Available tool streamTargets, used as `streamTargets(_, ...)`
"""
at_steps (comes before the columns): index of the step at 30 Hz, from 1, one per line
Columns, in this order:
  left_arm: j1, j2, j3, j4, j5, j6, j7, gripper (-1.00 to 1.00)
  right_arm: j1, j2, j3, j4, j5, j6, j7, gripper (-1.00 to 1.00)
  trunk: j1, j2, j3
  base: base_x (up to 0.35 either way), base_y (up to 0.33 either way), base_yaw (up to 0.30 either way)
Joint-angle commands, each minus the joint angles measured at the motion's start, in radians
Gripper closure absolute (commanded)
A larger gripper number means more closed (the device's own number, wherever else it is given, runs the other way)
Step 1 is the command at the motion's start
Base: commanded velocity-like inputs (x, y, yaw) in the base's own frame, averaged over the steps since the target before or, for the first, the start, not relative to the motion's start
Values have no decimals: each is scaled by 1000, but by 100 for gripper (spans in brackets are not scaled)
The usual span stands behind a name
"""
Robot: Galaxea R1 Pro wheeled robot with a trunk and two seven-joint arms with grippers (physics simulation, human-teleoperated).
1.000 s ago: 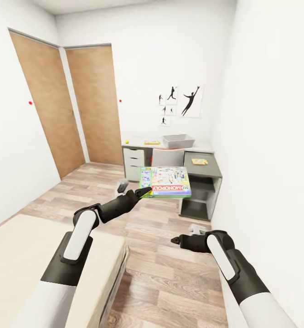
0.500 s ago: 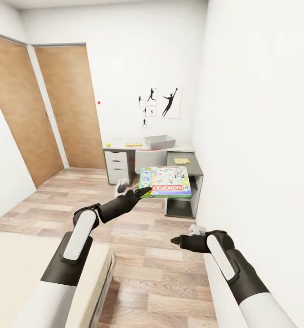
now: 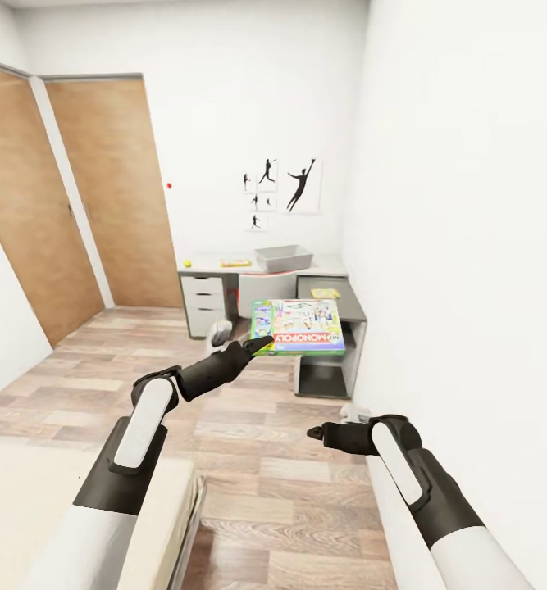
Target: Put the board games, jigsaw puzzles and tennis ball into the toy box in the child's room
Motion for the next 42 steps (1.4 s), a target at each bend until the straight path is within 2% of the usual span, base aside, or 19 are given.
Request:
streamTargets(1,-1,0,1,0,-4,4,-5,100,-1,-1,2,-1,-6,3,-6,-100,1,-2,-2,50,14,-183)
streamTargets(10,-1,0,1,-1,-3,4,-8,100,-1,-1,2,-3,-5,3,-7,-100,1,-2,-2,19,5,-233)
streamTargets(17,0,0,3,-1,1,5,-9,100,10,-2,2,-33,-6,3,-7,-100,1,-2,-2,101,1,-79)
streamTargets(25,3,0,4,-1,4,4,-10,100,30,-1,3,-72,-5,4,-7,-100,1,-2,-2,277,0,-15)
streamTargets(42,6,0,5,-1,4,3,-10,100,34,-1,3,-83,0,4,-8,-100,1,-2,-2,326,0,-2)
